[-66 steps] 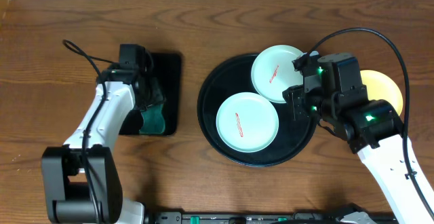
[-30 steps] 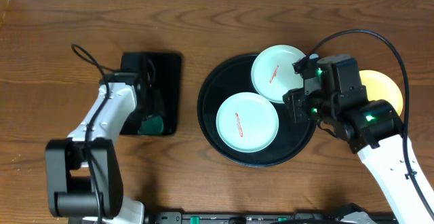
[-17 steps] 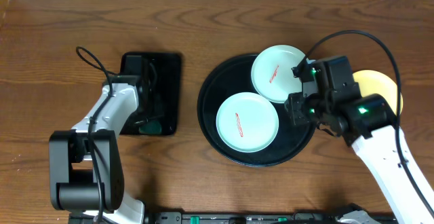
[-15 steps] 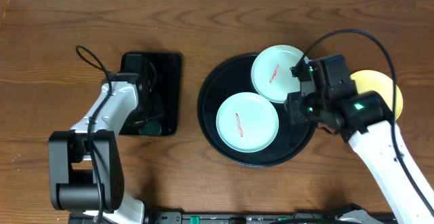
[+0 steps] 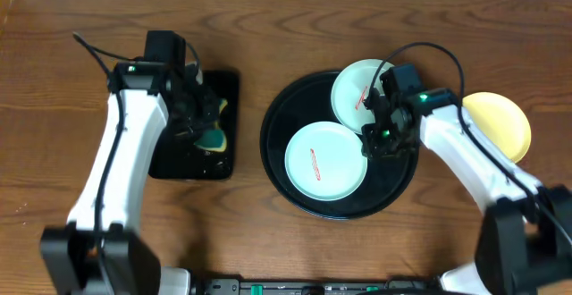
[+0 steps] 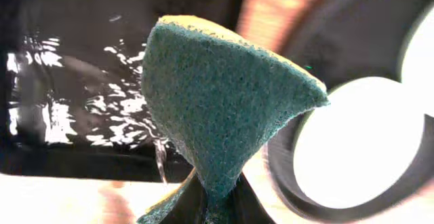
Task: Clean dirty plates on tray and stack at the side
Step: 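Grasp the green sponge with the left gripper and bring it to the plate, then scrub the held pale green plate with the sponge in the left gripper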
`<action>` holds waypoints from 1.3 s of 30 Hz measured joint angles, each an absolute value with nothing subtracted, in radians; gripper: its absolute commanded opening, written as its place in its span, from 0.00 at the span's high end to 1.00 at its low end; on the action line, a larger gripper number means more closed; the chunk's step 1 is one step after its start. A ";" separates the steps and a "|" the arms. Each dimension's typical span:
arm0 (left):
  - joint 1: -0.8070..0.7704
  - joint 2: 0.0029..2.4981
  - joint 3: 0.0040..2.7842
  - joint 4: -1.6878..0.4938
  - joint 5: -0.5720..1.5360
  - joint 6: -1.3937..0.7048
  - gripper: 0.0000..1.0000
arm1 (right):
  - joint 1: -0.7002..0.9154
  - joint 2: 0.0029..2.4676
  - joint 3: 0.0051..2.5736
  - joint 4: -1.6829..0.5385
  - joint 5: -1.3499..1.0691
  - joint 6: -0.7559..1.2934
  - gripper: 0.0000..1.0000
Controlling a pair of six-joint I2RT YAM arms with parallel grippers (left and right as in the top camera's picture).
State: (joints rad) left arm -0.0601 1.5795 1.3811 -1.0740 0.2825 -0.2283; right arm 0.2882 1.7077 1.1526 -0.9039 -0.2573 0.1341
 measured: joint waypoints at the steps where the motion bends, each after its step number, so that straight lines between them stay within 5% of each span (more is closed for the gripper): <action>1: -0.081 1.554 1.383 -1.076 0.295 -0.228 0.93 | 0.278 1.731 1.152 -0.888 -0.273 0.127 0.73; 5: -0.179 1.509 1.384 -1.078 0.323 -0.233 0.93 | 0.261 1.810 1.152 -0.835 -0.311 0.117 0.77; 10: -0.296 1.520 1.380 -1.052 0.339 -0.282 0.93 | 0.266 1.880 1.151 -0.814 -0.334 0.112 0.98; 22: -0.476 1.635 1.336 -0.860 0.342 -0.461 0.93 | 0.304 1.890 1.152 -0.807 -0.239 0.393 0.99; 39: -0.610 1.982 1.335 -0.670 0.351 -0.663 0.93 | 0.353 1.884 1.154 -0.816 -0.182 0.405 0.99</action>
State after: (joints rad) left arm -0.6102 1.9816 1.3354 -0.6697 0.3508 -0.6632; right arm 0.3531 1.8839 1.1538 -0.8162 -0.1822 0.4049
